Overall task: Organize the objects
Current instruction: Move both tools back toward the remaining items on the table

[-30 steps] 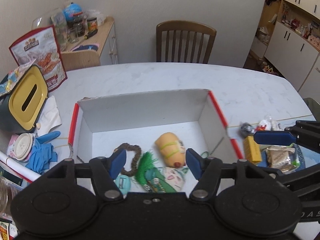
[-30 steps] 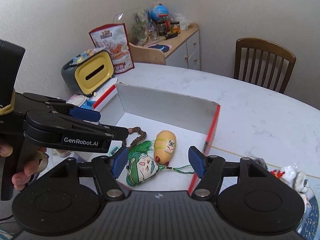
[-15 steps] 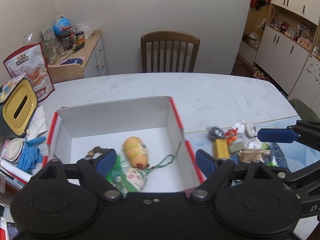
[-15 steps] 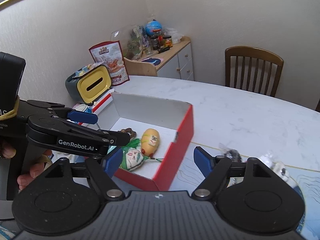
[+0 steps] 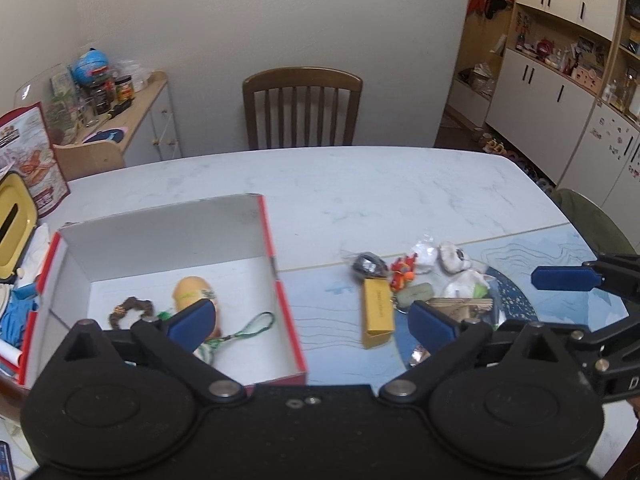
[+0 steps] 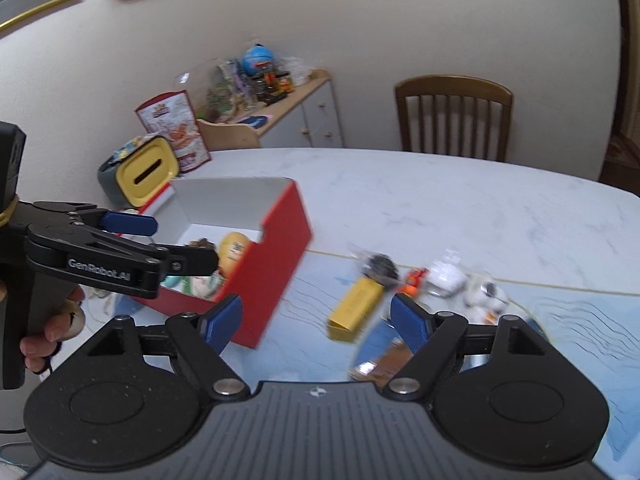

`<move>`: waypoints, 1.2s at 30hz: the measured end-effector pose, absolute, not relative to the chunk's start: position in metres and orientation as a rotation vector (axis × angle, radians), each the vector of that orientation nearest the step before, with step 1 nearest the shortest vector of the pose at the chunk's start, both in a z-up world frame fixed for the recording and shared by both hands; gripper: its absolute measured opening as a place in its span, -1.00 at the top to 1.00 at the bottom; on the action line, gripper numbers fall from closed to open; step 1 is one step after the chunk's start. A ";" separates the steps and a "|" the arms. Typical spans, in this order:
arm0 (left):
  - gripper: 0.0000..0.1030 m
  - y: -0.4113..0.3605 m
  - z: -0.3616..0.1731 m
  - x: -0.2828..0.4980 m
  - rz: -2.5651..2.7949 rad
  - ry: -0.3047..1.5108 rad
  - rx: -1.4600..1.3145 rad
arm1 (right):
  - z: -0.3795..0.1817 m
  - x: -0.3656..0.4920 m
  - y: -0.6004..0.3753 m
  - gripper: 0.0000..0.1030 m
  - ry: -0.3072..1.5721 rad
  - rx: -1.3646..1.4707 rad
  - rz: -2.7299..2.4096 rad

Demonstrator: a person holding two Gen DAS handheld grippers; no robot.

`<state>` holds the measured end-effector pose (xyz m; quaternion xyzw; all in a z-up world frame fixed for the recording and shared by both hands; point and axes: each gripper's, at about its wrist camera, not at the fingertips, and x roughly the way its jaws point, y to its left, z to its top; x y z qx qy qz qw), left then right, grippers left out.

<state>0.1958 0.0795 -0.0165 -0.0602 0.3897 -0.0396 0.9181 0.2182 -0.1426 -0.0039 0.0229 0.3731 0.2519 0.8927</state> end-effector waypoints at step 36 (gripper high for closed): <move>-0.99 -0.017 -0.108 0.281 -0.039 0.912 -0.039 | -0.110 0.268 -0.232 -0.58 0.970 0.026 0.359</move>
